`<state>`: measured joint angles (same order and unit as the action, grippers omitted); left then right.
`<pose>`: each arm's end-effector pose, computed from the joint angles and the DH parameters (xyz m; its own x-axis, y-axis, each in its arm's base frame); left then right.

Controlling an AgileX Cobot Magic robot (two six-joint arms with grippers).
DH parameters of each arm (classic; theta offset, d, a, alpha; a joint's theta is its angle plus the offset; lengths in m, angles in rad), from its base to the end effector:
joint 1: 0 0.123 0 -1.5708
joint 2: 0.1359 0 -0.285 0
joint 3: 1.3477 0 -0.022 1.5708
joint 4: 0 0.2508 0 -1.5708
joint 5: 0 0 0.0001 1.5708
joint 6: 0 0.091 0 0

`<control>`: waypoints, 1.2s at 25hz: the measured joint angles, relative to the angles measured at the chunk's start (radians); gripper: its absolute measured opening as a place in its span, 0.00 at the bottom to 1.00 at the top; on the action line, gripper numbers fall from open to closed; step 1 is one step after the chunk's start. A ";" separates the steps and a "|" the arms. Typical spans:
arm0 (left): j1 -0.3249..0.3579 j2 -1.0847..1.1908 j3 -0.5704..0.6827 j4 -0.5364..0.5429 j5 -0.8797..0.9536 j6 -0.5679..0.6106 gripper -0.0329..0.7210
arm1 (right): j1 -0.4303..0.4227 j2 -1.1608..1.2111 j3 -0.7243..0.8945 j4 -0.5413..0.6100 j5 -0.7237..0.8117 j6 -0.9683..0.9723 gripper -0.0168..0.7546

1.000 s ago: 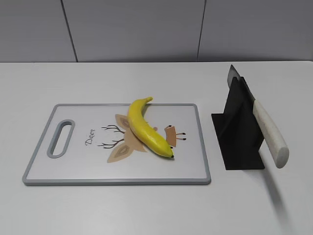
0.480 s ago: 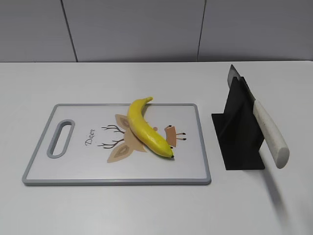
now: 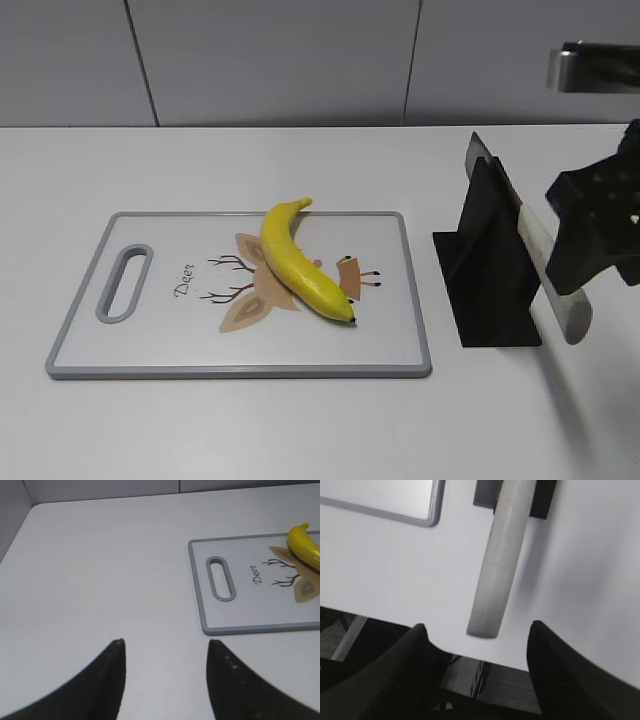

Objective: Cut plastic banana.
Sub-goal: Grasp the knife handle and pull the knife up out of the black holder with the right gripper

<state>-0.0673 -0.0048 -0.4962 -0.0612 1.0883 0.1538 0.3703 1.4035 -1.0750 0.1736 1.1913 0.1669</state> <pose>-0.0067 -0.0045 0.2741 -0.4597 0.1561 -0.8743 0.1735 0.9813 0.0840 0.2302 0.1050 0.2804 -0.9849 -0.1391 -0.1026 -0.1565 0.9697 0.1874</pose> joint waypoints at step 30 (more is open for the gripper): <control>0.001 0.000 0.000 0.001 0.000 0.000 0.72 | 0.001 0.168 -0.002 -0.088 -0.139 0.090 0.26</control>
<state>-0.0663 -0.0048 -0.4962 -0.0603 1.0881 0.1538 0.3713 1.5715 -1.0772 0.0859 1.0522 0.2570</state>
